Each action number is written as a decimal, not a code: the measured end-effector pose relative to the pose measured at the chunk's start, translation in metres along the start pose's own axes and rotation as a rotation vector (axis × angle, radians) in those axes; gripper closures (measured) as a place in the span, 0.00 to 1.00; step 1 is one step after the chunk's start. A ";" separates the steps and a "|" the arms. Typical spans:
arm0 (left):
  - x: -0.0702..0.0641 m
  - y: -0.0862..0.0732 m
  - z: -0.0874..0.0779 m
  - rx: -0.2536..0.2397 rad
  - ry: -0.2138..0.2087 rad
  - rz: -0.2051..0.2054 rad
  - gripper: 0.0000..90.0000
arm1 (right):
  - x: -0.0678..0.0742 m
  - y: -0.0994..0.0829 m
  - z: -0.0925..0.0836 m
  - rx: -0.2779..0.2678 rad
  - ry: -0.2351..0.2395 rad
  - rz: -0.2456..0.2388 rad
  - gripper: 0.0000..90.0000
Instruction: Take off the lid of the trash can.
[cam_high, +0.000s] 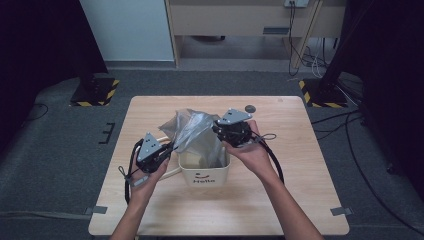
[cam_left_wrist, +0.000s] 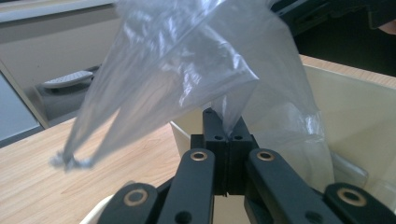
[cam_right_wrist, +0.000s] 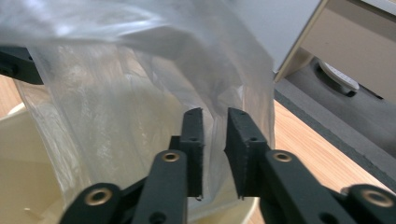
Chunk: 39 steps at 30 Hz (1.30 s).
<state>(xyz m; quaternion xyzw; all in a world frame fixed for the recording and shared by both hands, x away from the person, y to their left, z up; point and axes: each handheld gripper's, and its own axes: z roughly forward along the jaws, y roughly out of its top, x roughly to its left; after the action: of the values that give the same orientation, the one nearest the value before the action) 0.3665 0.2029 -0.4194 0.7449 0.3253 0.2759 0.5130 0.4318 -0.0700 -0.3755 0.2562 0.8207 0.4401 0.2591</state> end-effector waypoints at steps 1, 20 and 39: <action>0.000 0.000 0.000 0.000 0.000 -0.001 1.00 | 0.000 -0.001 -0.001 0.005 0.000 0.009 0.81; -0.001 0.001 0.000 -0.008 -0.009 0.016 1.00 | -0.001 -0.016 0.010 0.043 0.025 0.073 0.84; 0.028 0.018 0.020 0.069 0.063 0.014 1.00 | 0.011 -0.041 -0.040 -0.019 0.068 0.065 1.00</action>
<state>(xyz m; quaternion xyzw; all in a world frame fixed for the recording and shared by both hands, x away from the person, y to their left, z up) 0.4032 0.2078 -0.4067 0.7555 0.3454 0.2911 0.4745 0.3898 -0.1057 -0.3935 0.2652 0.8161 0.4643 0.2191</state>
